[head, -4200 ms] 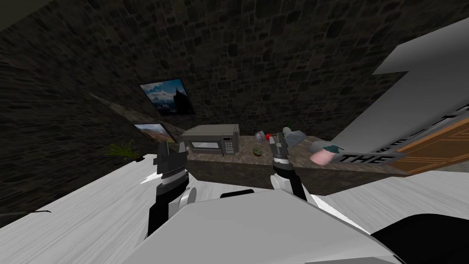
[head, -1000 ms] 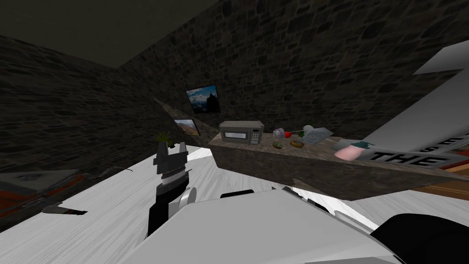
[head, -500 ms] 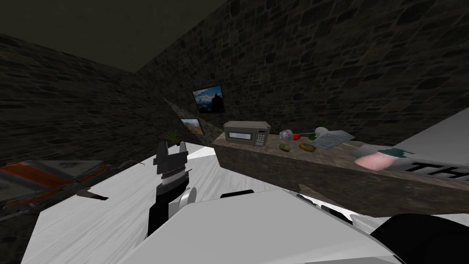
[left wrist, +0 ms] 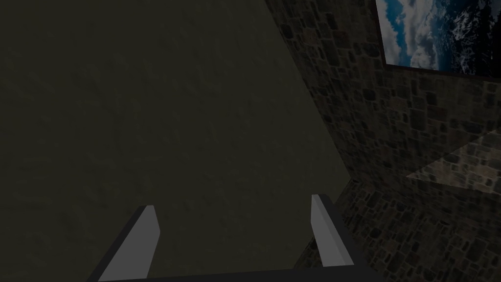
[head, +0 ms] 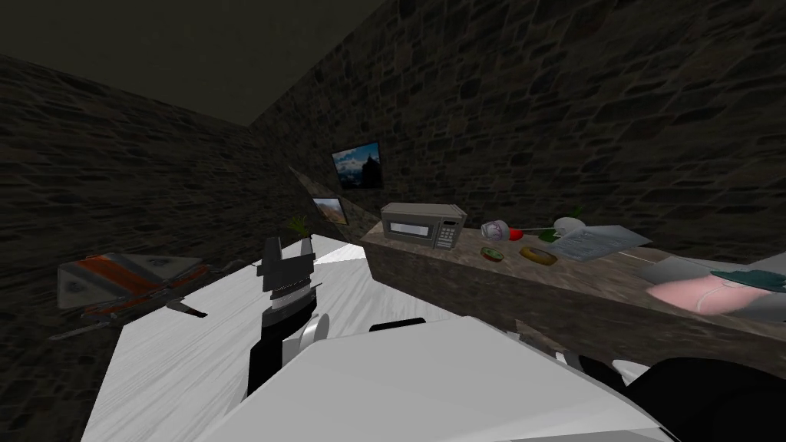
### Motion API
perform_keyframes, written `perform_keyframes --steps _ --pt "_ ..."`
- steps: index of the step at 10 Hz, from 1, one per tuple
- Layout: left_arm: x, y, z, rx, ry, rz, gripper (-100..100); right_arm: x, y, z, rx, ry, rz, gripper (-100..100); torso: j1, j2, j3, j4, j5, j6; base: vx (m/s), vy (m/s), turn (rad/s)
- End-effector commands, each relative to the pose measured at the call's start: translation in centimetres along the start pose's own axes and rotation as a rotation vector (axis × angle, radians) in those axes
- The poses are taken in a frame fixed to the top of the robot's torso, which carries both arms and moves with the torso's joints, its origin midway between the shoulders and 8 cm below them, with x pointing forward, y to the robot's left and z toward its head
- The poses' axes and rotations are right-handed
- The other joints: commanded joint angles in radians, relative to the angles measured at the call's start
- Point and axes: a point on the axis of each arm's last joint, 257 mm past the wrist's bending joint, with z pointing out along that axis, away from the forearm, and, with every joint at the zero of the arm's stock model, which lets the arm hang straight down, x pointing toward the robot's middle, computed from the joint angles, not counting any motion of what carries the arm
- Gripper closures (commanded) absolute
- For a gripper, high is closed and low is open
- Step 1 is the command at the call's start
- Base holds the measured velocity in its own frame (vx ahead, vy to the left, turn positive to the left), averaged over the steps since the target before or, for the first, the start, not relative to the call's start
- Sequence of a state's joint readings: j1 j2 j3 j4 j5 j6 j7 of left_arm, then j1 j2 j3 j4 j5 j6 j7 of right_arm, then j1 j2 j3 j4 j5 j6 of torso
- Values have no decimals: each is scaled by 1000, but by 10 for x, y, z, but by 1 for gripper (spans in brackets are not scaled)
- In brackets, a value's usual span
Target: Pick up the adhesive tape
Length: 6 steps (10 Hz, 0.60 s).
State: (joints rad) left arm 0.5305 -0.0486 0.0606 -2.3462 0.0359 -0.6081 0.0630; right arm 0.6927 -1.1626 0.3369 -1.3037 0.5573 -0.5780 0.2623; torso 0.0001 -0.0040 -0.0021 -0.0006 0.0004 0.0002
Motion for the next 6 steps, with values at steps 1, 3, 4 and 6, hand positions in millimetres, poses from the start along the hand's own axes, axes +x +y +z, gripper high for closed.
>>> perform_keyframes --steps 1,3,4,6 --pt "0 0 0 0 0 0 0 21 -23 -17 27 83 -63 -100 0 0 0 0 0 0 63 10 169" --pt "0 0 0 0 0 0 0 38 -47 -36 55 157 -116 -100 0 0 0 0 0 0 58 7 101" --pt "0 0 0 0 0 0 0 37 -51 -39 58 163 -124 -100 0 0 0 0 0 -1 51 2 89" --pt "0 0 0 0 0 0 0 50 -74 -60 85 232 -175 -100 0 1 0 0 0 -1 44 2 112"
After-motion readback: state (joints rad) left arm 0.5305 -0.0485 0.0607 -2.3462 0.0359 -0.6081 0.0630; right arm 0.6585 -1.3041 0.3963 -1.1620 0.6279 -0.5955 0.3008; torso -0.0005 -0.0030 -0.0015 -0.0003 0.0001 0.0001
